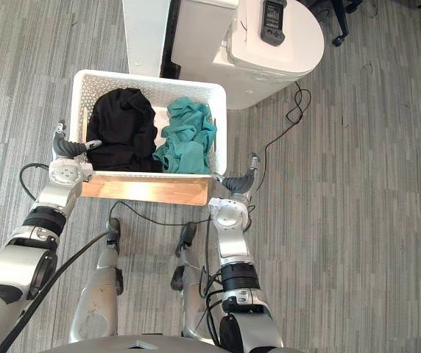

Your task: Pick up the laundry basket with both hands and put the clothes into the washing machine.

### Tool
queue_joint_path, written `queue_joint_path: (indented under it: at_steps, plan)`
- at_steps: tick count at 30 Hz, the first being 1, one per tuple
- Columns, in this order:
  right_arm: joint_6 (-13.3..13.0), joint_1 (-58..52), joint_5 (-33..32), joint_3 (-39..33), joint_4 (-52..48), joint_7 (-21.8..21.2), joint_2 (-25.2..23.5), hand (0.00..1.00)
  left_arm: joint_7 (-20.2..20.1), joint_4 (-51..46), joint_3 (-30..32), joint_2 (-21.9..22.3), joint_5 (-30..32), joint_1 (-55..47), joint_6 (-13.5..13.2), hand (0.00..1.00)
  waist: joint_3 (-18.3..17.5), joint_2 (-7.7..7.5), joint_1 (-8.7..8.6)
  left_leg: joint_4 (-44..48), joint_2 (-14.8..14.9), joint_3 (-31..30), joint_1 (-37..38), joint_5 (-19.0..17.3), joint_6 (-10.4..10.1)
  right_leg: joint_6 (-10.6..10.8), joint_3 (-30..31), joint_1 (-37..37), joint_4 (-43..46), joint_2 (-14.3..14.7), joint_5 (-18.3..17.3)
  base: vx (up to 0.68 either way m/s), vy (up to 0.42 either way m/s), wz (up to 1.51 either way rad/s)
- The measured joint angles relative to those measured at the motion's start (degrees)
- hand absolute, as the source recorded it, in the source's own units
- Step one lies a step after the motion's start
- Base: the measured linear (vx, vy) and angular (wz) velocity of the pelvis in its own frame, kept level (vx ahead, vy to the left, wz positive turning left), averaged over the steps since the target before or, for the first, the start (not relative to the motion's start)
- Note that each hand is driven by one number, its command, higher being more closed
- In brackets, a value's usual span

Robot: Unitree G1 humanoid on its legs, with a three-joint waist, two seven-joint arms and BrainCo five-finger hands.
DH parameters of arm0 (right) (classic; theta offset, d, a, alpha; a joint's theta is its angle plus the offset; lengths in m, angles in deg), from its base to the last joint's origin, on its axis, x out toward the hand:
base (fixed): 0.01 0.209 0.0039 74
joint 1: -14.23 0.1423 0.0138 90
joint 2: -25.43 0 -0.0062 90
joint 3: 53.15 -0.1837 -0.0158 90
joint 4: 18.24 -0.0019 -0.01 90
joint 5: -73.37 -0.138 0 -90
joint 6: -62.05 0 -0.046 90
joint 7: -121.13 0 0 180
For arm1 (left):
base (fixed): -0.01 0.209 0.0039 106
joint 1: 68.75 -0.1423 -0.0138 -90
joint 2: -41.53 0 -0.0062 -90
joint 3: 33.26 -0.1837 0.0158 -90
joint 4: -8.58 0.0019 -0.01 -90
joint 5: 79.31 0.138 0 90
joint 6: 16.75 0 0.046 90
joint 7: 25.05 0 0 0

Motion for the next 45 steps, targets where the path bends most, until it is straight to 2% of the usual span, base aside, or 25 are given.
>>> queue_joint_path:
  at_steps: [5, 16, 21, 28, 32, 45]
  plan:
    - [0.1, 0.1, 0.0, -2.5, -0.2, 1.7, 0.0, 0.00, 0.1, 0.0, 0.0, 0.5, 0.0, 0.0, 0.0, 0.00, 0.0, 0.04, 0.11, 0.0, -0.1, 0.0, 0.0, 0.0, 0.0, 0.0, 0.0, 0.0, 0.0, -0.1, 0.0, -0.01, -0.014, 0.00]
    - [1.0, 5.1, -2.6, -4.3, 1.5, 1.0, 0.4, 0.00, 0.1, -0.1, 0.0, 0.8, 0.1, 0.1, 0.0, 0.00, -0.1, 0.07, 0.37, 0.0, -0.2, 0.0, -0.3, 0.0, 0.0, 0.0, 0.1, -0.5, 0.2, -0.2, 0.0, 0.00, 0.000, 0.00]
    - [1.0, 10.1, -4.4, -3.8, 6.6, -0.4, 0.8, 0.00, 0.0, -0.2, 0.1, 1.4, 1.1, 0.4, 0.0, 0.00, -0.1, 0.08, 0.89, 0.0, -0.3, -0.1, -0.5, 0.0, 0.0, 0.1, 0.1, -0.7, 0.2, -0.3, 0.1, 0.00, 0.000, 0.00]
    - [0.8, 17.5, -9.4, -2.7, 15.2, -4.6, 2.9, 0.00, -1.3, -1.8, 0.2, 2.2, 1.0, 0.5, 0.0, 0.00, -0.1, 0.09, 1.44, 0.0, -0.3, -0.4, -1.3, 0.2, 0.3, 0.2, -0.4, -1.1, 0.3, -0.4, 0.1, -0.01, -0.011, 0.03]
    - [0.9, 18.6, -11.4, -2.8, 17.0, -5.9, 3.2, 0.00, -1.3, -1.9, 0.2, 2.2, 1.0, 0.5, 0.0, 0.00, -0.1, 0.10, 1.44, 0.0, -0.3, -0.5, -1.4, 0.3, 0.3, 0.2, -0.4, -1.3, 0.5, -0.4, 0.1, 0.00, 0.000, 0.00]
    - [2.4, 25.8, -13.5, -6.8, 30.7, -7.9, 8.8, 0.00, -1.6, -4.7, 0.1, 2.7, 1.1, 1.8, -0.3, 0.00, 0.0, 0.17, 1.71, 0.0, -0.4, -1.7, -4.6, 1.5, 0.5, 0.3, -0.6, -4.6, 1.9, -0.6, 0.0, -0.03, -0.026, 0.03]
